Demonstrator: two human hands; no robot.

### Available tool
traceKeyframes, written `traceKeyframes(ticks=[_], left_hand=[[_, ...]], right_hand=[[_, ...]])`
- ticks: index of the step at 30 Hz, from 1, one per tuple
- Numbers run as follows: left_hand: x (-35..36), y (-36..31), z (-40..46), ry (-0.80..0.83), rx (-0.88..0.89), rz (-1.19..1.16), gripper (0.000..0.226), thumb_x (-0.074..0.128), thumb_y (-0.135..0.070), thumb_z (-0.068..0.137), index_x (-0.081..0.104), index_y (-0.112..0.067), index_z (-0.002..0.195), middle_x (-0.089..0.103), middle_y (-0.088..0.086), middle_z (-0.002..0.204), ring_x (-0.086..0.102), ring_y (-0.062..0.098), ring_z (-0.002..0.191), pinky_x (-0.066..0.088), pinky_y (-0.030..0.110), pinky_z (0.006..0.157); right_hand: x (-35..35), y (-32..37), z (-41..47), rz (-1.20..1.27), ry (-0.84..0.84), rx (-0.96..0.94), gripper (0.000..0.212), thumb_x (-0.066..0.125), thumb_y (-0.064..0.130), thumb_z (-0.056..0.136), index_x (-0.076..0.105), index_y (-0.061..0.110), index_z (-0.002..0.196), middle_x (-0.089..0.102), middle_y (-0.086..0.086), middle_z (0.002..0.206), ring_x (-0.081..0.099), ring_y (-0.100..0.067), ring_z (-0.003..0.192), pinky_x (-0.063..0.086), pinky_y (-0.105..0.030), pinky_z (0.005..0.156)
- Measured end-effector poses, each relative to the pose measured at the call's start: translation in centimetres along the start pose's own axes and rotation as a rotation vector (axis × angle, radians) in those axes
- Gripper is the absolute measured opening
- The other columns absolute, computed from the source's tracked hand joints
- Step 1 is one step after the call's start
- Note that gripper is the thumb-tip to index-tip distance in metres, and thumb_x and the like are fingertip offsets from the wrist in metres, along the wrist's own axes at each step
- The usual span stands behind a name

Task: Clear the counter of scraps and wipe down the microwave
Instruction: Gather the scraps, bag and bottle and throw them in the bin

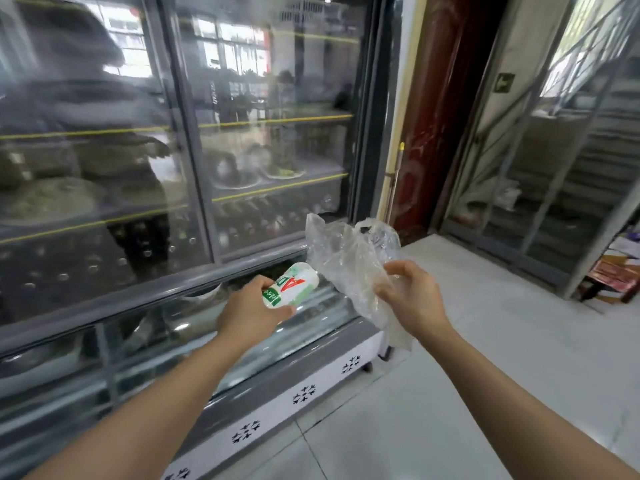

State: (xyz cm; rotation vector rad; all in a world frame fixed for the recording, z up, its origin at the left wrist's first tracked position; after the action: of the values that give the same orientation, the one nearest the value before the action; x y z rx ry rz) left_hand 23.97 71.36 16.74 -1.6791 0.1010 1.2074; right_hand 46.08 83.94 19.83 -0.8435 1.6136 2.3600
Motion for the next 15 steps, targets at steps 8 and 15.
traceKeyframes(ticks=[8,15], left_hand=[[8.5,-8.0,7.0,0.167,0.134,0.011,0.056,0.077,-0.045,0.066,0.054,-0.029,0.114,0.068,-0.004,0.103,0.064,0.020,0.089,0.056,0.038,0.076],[17.8,-17.5,11.8,0.219,0.231,0.000,0.053,0.076,-0.039,0.072,0.053,-0.024,0.116,0.063,-0.006,0.104,0.063,0.014,0.083,0.054,0.033,0.071]], right_hand=[[-6.0,-6.5,3.9,-0.046,-0.170,0.148,0.035,0.069,0.019,0.083,0.059,0.017,0.116,0.055,0.013,0.104,0.049,-0.003,0.097,0.036,-0.018,0.084],[-13.0,-14.4,10.2,-0.059,-0.254,0.195,0.036,0.068,0.019,0.083,0.058,0.017,0.117,0.053,0.014,0.103,0.047,-0.002,0.098,0.035,-0.017,0.084]])
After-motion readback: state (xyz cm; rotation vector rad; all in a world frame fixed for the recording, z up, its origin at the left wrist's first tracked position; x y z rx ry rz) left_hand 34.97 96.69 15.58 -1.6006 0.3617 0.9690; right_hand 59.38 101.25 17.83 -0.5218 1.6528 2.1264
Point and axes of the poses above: each hand's wrist, its own z-axis towards the middle knuckle, its own x-axis out of the palm, y = z × x, the point moved 4 cm from there along z, towards the middle knuckle
